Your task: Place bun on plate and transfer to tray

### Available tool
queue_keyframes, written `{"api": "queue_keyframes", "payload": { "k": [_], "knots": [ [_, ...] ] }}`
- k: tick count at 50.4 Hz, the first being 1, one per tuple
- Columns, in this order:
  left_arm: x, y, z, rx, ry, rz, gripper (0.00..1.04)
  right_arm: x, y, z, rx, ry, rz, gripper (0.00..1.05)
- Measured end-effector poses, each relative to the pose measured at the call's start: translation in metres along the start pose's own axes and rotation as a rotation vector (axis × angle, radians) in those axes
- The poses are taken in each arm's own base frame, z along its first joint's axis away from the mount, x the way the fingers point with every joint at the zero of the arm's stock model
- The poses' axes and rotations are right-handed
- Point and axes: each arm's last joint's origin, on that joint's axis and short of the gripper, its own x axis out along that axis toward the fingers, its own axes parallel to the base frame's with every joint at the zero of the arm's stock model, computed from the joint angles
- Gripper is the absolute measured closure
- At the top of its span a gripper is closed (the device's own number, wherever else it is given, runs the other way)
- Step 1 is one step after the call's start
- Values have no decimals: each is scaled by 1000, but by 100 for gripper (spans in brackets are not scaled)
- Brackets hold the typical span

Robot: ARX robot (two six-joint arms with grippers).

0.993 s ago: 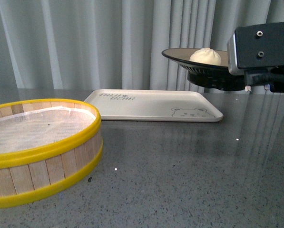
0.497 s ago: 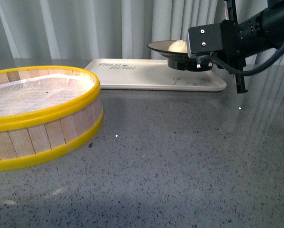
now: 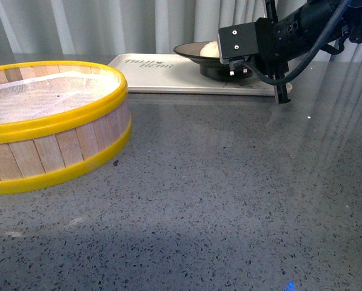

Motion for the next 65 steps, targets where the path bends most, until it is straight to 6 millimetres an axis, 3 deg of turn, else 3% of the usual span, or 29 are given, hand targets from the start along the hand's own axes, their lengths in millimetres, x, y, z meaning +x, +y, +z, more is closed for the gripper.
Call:
{"api": "queue_keyframes", "payload": {
  "k": [14,22,34,45,50,59,65],
  "knots": [
    [0,0,0,0,0,0,7,3,3,1,15,7,18,101],
    [0,0,0,0,0,0,7,-1,6,3,32,-7,19,70],
    [0,0,0,0,0,0,7,-25,4,12,61,-37,-17,38],
    [0,0,0,0,0,0,7,-75,-4,35,199,-94,-126,7],
    [0,0,0,0,0,0,7,-113,-5,52,347,-109,-234,9],
    [0,0,0,0,0,1,7,-203,19,67,971,14,-512,9],
    [0,0,0,0,0,-1,7,-215,23,64,1215,-18,-561,9]
  ]
}}
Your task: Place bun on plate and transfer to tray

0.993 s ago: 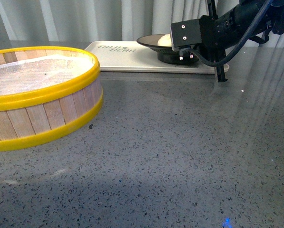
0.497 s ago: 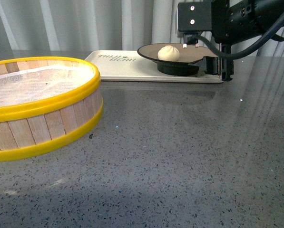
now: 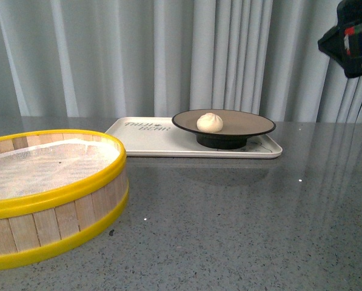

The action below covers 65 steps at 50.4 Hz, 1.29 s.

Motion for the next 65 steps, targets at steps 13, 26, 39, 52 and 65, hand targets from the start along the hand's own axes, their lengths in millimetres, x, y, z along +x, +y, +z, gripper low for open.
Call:
{"api": "queue_keyframes", "payload": {
  "k": [13,26,39,52,65],
  "knots": [
    [0,0,0,0,0,3,7,-32,7,-44,254,-12,-185,44],
    [0,0,0,0,0,1,7,-73,9,-85,290,-2,-200,83],
    [0,0,0,0,0,1,7,-117,13,-121,296,0,-175,103],
    [0,0,0,0,0,1,7,-141,16,-136,297,4,-202,103],
    [0,0,0,0,0,1,7,-156,21,-144,297,4,-201,103]
  ]
}}
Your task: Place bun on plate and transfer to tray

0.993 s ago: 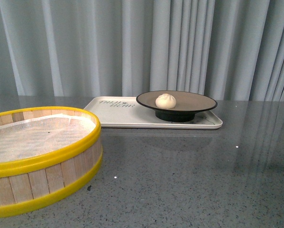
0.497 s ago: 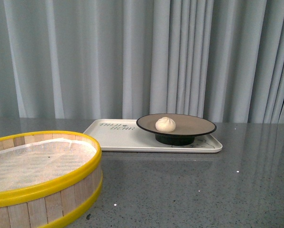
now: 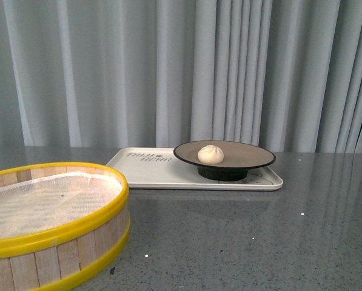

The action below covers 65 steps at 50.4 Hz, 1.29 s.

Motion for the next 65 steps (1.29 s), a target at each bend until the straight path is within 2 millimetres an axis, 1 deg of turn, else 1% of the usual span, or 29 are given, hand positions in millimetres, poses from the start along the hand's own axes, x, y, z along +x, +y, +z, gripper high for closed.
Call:
{"api": "queue_keyframes", "payload": {
  "k": [11,16,41,61,65],
  "knots": [
    [0,0,0,0,0,0,7,-10,0,-4,0,-3,1,103],
    [0,0,0,0,0,0,7,-14,0,-13,0,-10,0,103],
    [0,0,0,0,0,0,7,-29,0,-11,0,-18,0,103],
    [0,0,0,0,0,0,7,-36,0,-11,0,-18,0,103],
    [0,0,0,0,0,0,7,-43,0,-16,0,18,3,103]
  ]
}}
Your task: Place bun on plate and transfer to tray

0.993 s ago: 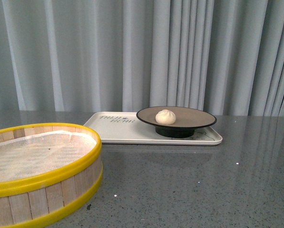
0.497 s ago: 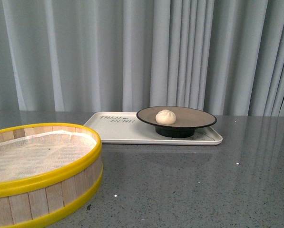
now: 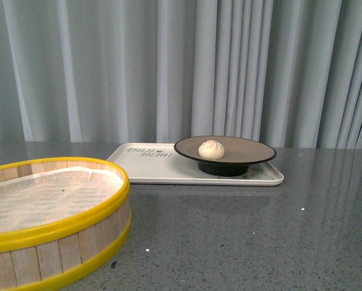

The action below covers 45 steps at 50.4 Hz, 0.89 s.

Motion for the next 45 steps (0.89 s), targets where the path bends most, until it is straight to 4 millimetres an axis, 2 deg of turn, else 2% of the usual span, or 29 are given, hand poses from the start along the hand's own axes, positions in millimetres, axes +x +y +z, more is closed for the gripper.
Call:
{"api": "queue_keyframes", "payload": {
  "k": [7,9,31,34,45],
  "knots": [
    [0,0,0,0,0,0,7,-4,0,2,0,-31,-1,103],
    [0,0,0,0,0,0,7,-4,0,2,0,-31,0,100],
    [0,0,0,0,0,0,7,-4,0,2,1,-31,-1,7],
    [0,0,0,0,0,0,7,-4,0,2,1,-31,0,9],
    [0,0,0,0,0,0,7,-4,0,2,1,-31,0,8]
  ]
}}
